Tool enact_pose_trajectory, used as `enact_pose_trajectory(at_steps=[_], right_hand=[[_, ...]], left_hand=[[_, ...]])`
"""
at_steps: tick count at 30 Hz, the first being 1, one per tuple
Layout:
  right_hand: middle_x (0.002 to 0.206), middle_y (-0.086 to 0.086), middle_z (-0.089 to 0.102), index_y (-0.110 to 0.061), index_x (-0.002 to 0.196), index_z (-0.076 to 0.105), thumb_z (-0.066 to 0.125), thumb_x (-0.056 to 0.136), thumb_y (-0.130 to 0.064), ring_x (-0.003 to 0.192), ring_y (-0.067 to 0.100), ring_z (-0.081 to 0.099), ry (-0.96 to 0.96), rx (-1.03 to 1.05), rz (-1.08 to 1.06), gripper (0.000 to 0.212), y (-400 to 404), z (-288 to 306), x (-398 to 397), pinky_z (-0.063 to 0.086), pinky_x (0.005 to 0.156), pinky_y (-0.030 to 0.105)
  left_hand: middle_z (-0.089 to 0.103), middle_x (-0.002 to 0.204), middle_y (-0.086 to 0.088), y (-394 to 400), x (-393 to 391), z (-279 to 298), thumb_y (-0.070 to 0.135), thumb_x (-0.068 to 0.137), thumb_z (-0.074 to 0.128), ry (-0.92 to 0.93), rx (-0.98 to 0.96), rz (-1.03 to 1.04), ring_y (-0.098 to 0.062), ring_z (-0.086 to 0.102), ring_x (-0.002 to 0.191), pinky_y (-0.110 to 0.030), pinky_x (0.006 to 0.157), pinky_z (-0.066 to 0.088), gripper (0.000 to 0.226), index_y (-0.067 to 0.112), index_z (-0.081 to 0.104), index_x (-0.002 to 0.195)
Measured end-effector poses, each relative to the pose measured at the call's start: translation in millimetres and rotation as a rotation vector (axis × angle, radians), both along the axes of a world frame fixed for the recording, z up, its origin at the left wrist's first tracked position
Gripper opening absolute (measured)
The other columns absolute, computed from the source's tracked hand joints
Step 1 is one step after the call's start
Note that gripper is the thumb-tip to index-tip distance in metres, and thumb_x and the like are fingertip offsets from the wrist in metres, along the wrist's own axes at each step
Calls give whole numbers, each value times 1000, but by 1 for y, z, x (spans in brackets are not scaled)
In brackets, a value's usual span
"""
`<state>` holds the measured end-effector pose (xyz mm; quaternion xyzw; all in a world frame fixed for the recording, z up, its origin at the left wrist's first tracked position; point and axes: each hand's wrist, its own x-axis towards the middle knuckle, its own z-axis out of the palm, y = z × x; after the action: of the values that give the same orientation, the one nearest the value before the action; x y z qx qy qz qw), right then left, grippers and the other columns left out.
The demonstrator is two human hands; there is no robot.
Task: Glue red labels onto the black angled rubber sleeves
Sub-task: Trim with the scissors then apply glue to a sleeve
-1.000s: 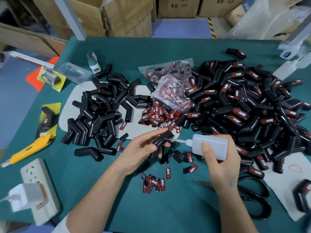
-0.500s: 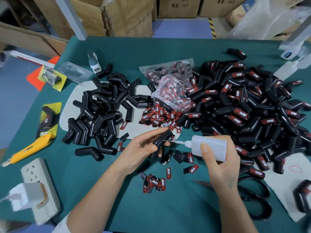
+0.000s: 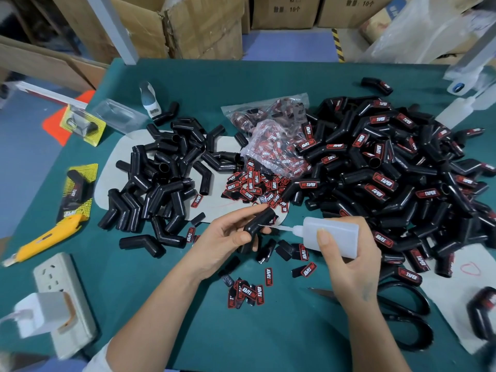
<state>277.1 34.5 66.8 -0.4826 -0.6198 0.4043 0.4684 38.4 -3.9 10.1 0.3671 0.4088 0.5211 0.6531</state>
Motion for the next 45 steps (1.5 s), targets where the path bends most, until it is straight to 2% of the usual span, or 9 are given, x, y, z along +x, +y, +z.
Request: enact_pose_trajectory(at_steps=[4,8,14,17,30,41,45], right_hand=[[92,-22,69,-54,95,60,65,88,-50,76,-2,66,22,-9,-48,10,3,0,2,46,61,7],[90,-22,69,-53,95,61,66,88,-48,73,-2,66,18,2,-8,10,1,1,1,45,59,7],[90,-23,68,-54,95,59,65,88,-49,76,-2,65,22,-5,-39,10,2,1,2,45,61,7],[91,-22,69,-54,95,60,65,88,-48,75,-1,66,8,-6,14,11,-1,2,-1,45,59,8],[89,-23,69,-56,96,61,65,89,-44,70,-4,65,23,6,28,14,-1,5,-1,45,54,6],[91,-22,70,-55,96,61,65,89,-45,74,-2,66,18,5,19,13,0,2,1,45,58,6],[92,-23,70,-55,97,60,65,89,-46,75,-2,66,4,5,10,12,0,1,1,45,60,7]], left_hand=[[75,114,-10,0,-1,0,54,81,83,20,5,0,-20,60,77,-28,78,51,69,28,65,143],[75,114,-11,-1,0,1,55,79,84,10,-12,4,-21,59,77,-32,77,48,70,30,66,142],[75,113,-9,0,1,3,57,78,85,10,-4,3,-20,60,76,-27,76,50,73,28,65,142],[76,115,-13,0,2,3,58,76,86,9,-18,9,-21,60,76,-31,76,49,74,29,66,141],[75,114,-13,-1,1,2,56,76,87,-6,-28,4,-21,60,76,-30,78,51,73,29,67,141],[75,113,-13,0,1,1,56,77,87,-18,-23,9,-21,60,76,-29,77,51,75,25,66,142],[75,116,-11,0,5,5,54,78,86,-47,-3,6,-18,64,81,-28,77,53,72,25,66,141]])
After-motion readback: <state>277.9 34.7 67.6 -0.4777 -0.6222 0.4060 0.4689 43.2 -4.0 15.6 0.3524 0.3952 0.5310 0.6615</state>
